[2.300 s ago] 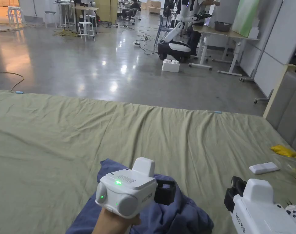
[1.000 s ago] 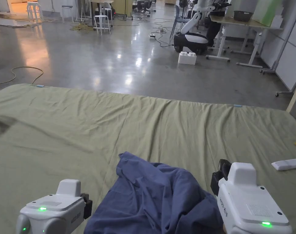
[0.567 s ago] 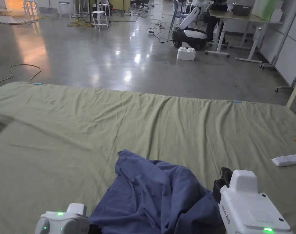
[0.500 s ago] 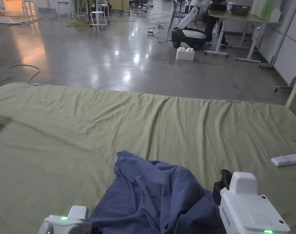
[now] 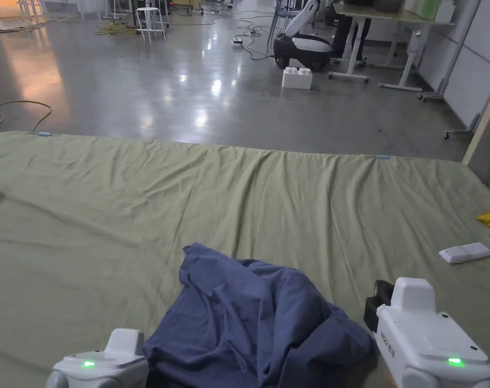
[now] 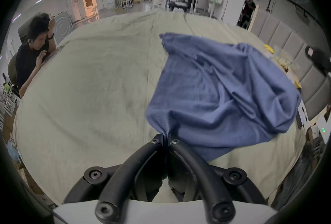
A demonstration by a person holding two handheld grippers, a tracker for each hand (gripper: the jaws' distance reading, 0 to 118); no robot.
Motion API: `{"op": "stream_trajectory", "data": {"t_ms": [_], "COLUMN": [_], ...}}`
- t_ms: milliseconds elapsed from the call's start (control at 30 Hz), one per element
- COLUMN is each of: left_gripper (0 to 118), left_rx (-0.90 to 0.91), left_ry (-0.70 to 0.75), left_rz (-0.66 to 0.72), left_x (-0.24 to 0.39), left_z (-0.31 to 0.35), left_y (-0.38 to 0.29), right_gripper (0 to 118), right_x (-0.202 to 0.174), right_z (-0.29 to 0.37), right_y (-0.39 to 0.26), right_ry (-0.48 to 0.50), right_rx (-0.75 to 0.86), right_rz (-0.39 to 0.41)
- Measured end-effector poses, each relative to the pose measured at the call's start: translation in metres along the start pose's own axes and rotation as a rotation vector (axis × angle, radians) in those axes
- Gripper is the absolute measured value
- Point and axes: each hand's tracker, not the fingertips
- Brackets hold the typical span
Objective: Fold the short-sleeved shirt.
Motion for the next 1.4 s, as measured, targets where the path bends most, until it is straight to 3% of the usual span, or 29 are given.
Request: {"op": "stream_trajectory", "data": {"t_ms": [133, 267, 400, 467, 533, 567, 633, 767, 933, 1133, 1400], "left_gripper": [4, 4, 4, 4, 4, 4, 4, 4, 4, 4, 4], "left_rx": [0.056, 0.082, 0.085, 0.081, 0.062, 0.062, 0.062, 0.069, 0.136, 0.231, 0.389], "left_ry": [-0.047, -0.050, -0.047, -0.037, -0.040, -0.035, -0.036, -0.047, -0.089, -0.061, -0.012], "left_rz": [0.028, 0.028, 0.053, 0.061, 0.073, 0.077, 0.082, 0.091, 0.130, 0.062, 0.069], "left_x": [-0.008, -0.010, -0.012, -0.011, -0.012, -0.012, -0.014, -0.018, -0.026, -0.039, -0.067], "left_z": [0.017, 0.027, 0.024, 0.022, 0.019, 0.019, 0.019, 0.021, 0.031, 0.062, 0.114], "left_y": [0.012, 0.015, 0.010, 0.005, 0.002, 0.000, -0.003, -0.003, 0.015, 0.061, 0.136], "right_gripper": [7, 54, 71, 65, 22, 11, 5, 4, 3, 3, 3], "right_x": [0.029, 0.044, 0.035, 0.028, 0.022, 0.020, 0.019, 0.024, 0.033, 0.040, 0.056], "right_z": [-0.033, -0.071, -0.097, -0.108, -0.117, -0.118, -0.115, -0.101, -0.075, -0.042, -0.002], "right_y": [-0.006, -0.029, -0.058, -0.072, -0.085, -0.090, -0.096, -0.080, -0.027, 0.048, 0.135], "right_ry": [0.009, 0.052, 0.135, 0.151, 0.153, 0.163, 0.155, 0.131, 0.099, 0.084, 0.032], "right_rx": [-0.178, -0.346, -0.493, -0.543, -0.590, -0.601, -0.585, -0.539, -0.359, -0.182, 0.007], "right_rz": [-0.011, 0.025, 0.115, 0.129, 0.123, 0.121, 0.105, 0.004, 0.019, 0.063, 0.032]}}
